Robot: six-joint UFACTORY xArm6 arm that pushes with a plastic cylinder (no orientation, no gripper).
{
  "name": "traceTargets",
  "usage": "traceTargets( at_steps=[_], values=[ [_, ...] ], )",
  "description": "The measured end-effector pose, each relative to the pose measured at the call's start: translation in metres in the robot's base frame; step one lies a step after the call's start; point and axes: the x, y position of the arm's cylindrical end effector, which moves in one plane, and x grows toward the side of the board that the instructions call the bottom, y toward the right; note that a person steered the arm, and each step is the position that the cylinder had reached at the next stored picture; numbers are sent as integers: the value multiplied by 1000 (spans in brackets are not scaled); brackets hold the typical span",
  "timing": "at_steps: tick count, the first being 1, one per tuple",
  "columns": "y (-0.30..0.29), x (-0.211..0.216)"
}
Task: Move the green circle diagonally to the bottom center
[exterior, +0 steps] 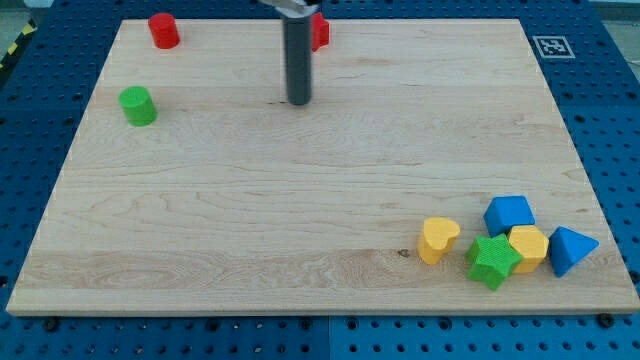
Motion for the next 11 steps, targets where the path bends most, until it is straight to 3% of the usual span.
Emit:
traceTargets(
  at_steps=[3, 4, 5, 11],
  values=[
    [-139, -35],
    [-193, -30],
    [-210, -22],
    [-177, 28]
  ],
)
